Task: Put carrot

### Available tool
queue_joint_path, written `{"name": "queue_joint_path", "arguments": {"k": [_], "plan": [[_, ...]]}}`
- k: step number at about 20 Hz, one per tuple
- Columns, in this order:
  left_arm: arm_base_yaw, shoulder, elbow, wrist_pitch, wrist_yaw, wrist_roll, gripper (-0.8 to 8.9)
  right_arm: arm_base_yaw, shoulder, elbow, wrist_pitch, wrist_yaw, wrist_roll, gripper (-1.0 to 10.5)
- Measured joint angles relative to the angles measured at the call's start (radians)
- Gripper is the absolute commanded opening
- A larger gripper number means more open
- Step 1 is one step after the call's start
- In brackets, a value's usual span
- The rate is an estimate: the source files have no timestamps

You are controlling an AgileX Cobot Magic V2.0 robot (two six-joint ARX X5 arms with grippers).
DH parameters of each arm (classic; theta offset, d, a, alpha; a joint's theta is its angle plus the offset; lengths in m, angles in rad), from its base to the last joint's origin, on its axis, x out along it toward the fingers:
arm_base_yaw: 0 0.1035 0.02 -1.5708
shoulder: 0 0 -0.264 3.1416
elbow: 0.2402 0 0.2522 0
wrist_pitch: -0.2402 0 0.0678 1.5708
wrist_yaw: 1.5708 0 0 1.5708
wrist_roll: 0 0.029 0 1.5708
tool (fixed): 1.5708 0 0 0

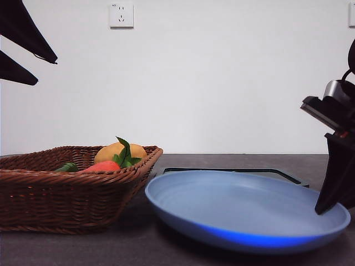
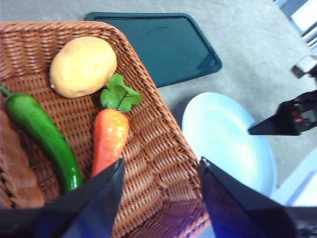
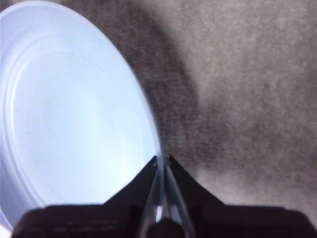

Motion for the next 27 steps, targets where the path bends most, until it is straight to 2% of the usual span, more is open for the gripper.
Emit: {"name": "queue_joint_path", "arguments": {"k": [2, 4, 8, 11, 19, 27], "plan": [[-0.028, 0.0, 0.0, 0.003, -0.075, 0.003, 3.64, 0.0, -0.043, 0.0, -0.018, 0.0, 0.01, 0.0], [-0.062, 0.016, 0.003, 0.011, -0.168, 0.035, 3.63, 0.0, -0.1, 0.0, -0.039, 0.0, 0.014, 0.0], [-0.13, 0.124, 0.06, 0.011, -0.237, 0.128, 3.63, 0.0, -0.2, 0.0, -0.079, 0.002, 0.014, 0.0], [-0.192, 0.238, 0.116, 0.009, -0.333, 0.194, 3.63, -0.005, -0.252, 0.0, -0.079, 0.002, 0.014, 0.0], [-0.237, 0.552, 0.19, 0.077, -0.38, 0.243, 3.63, -0.039, -0.28, 0.0, -0.082, 0.003, 0.014, 0.0], [-0.254, 0.671, 0.193, 0.098, -0.377, 0.25, 3.59, -0.043, -0.28, 0.0, -0.082, 0.003, 0.014, 0.0]]}}
